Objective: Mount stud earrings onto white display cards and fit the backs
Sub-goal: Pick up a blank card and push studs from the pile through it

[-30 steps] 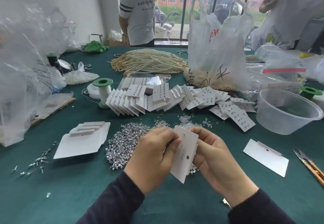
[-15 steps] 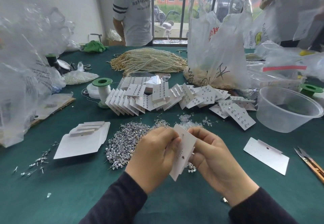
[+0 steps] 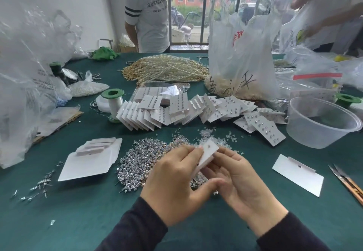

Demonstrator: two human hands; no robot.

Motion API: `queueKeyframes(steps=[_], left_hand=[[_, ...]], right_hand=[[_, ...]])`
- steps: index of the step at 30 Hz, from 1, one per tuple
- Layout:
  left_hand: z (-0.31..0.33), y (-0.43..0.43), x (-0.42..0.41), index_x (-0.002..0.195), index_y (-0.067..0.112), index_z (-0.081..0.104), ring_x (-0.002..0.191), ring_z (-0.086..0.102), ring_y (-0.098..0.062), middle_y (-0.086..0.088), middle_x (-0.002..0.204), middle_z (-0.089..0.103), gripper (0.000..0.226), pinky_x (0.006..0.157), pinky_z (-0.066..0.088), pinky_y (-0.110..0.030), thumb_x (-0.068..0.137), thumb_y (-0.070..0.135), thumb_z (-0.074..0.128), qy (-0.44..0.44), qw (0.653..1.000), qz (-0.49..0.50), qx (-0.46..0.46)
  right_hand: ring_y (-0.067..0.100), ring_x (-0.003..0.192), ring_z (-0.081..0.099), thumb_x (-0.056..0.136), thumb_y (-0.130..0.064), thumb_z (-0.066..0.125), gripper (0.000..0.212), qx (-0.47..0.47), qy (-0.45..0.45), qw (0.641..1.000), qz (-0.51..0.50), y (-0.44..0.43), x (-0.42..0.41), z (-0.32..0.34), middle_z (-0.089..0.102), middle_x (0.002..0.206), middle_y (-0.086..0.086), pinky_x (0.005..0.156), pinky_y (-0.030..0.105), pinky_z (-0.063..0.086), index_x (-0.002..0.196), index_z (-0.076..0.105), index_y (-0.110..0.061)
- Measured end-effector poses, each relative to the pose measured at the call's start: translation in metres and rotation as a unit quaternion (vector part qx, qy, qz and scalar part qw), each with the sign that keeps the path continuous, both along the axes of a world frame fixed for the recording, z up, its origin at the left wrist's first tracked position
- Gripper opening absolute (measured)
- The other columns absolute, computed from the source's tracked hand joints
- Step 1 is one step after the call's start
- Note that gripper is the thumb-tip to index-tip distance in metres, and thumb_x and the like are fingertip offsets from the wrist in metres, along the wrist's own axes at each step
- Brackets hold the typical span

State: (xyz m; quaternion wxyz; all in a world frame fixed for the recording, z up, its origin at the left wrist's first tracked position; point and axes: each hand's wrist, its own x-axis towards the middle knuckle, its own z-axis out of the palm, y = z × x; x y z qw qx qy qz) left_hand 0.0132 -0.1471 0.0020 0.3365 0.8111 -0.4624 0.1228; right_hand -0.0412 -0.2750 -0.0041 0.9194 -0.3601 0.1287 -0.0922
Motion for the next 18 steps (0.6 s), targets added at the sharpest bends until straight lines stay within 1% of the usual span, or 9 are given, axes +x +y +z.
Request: queueKeyframes(steps=[4, 9, 11, 13, 14, 15, 16, 17, 18], left_hand=[[0.0, 0.001, 0.004, 0.098, 0.008, 0.068, 0.079, 0.066, -0.016, -0.002, 0.09, 0.068, 0.031, 0.071, 0.052, -0.028, 0.078, 0.027, 0.055, 0.011, 0.999, -0.009, -0.039], [-0.002, 0.001, 0.007, 0.091, 0.008, 0.069, 0.071, 0.065, -0.018, -0.003, 0.083, 0.068, 0.026, 0.064, 0.052, -0.028, 0.084, 0.022, 0.048, 0.002, 0.999, -0.03, -0.04], [-0.002, 0.0, 0.008, 0.083, 0.009, 0.069, 0.065, 0.06, -0.009, 0.004, 0.074, 0.065, 0.021, 0.062, 0.049, -0.019, 0.085, 0.019, 0.05, -0.002, 0.998, -0.031, -0.059], [-0.001, 0.001, 0.008, 0.065, 0.017, 0.064, 0.052, 0.046, 0.005, 0.019, 0.054, 0.047, 0.019, 0.054, 0.033, 0.0, 0.083, 0.014, 0.057, 0.005, 0.995, 0.007, -0.099], [-0.001, 0.001, 0.009, 0.055, 0.023, 0.056, 0.045, 0.041, 0.004, 0.02, 0.044, 0.037, 0.027, 0.048, 0.027, 0.0, 0.081, 0.016, 0.059, 0.03, 0.991, 0.04, -0.122], [-0.002, 0.001, 0.01, 0.048, 0.025, 0.047, 0.041, 0.038, 0.001, 0.016, 0.038, 0.031, 0.035, 0.042, 0.024, -0.005, 0.081, 0.022, 0.057, 0.068, 0.985, 0.073, -0.14], [-0.003, 0.001, 0.011, 0.044, 0.022, 0.041, 0.038, 0.035, -0.004, 0.012, 0.036, 0.031, 0.04, 0.04, 0.021, -0.009, 0.081, 0.028, 0.055, 0.112, 0.977, 0.101, -0.152], [-0.005, 0.001, 0.013, 0.043, 0.015, 0.044, 0.038, 0.035, -0.005, 0.01, 0.037, 0.035, 0.044, 0.04, 0.022, -0.013, 0.082, 0.031, 0.055, 0.163, 0.966, 0.118, -0.162], [-0.006, 0.001, 0.014, 0.047, 0.008, 0.051, 0.041, 0.038, -0.005, 0.008, 0.042, 0.043, 0.045, 0.043, 0.029, -0.019, 0.085, 0.031, 0.057, 0.231, 0.948, 0.126, -0.179]], right_hand=[[0.021, 0.067, 0.067, 0.067, -0.001, 0.065, 0.014, -0.083, -0.009, 0.996, -0.016, 0.005, -0.001, 0.001, 0.068, 0.077, 0.016, 0.058, 0.024, 0.055, 0.08, 0.066, 0.001], [0.024, 0.068, 0.067, 0.069, 0.0, 0.065, 0.006, -0.128, 0.004, 0.992, -0.02, 0.005, -0.001, -0.004, 0.068, 0.075, 0.019, 0.06, 0.027, 0.055, 0.074, 0.067, 0.003], [0.023, 0.071, 0.067, 0.072, -0.005, 0.065, 0.008, -0.166, 0.004, 0.986, -0.009, 0.004, -0.001, -0.004, 0.069, 0.076, 0.017, 0.064, 0.028, 0.056, 0.074, 0.07, 0.0], [0.017, 0.071, 0.066, 0.082, -0.008, 0.063, 0.014, -0.263, -0.002, 0.964, -0.022, -0.003, -0.003, 0.0, 0.071, 0.075, 0.01, 0.066, 0.026, 0.055, 0.073, 0.073, -0.006], [0.012, 0.069, 0.065, 0.085, -0.01, 0.062, 0.017, -0.363, 0.009, 0.93, -0.053, -0.01, -0.002, 0.0, 0.071, 0.073, 0.004, 0.065, 0.021, 0.053, 0.072, 0.073, -0.01], [0.008, 0.067, 0.063, 0.085, -0.013, 0.063, 0.018, -0.484, 0.036, 0.869, -0.098, -0.019, -0.002, -0.001, 0.071, 0.071, -0.001, 0.063, 0.015, 0.049, 0.071, 0.073, -0.016], [0.006, 0.069, 0.061, 0.084, -0.017, 0.064, 0.014, -0.597, 0.073, 0.787, -0.136, -0.029, -0.001, -0.001, 0.07, 0.072, -0.006, 0.064, 0.01, 0.045, 0.074, 0.073, -0.021], [0.006, 0.075, 0.06, 0.084, -0.02, 0.064, 0.008, -0.684, 0.111, 0.707, -0.142, -0.037, -0.001, -0.003, 0.069, 0.08, -0.009, 0.069, 0.01, 0.042, 0.084, 0.072, -0.023], [0.008, 0.086, 0.058, 0.084, -0.024, 0.064, 0.014, -0.742, 0.15, 0.642, -0.12, -0.042, 0.0, -0.007, 0.067, 0.091, -0.007, 0.077, 0.012, 0.04, 0.095, 0.071, -0.021]])
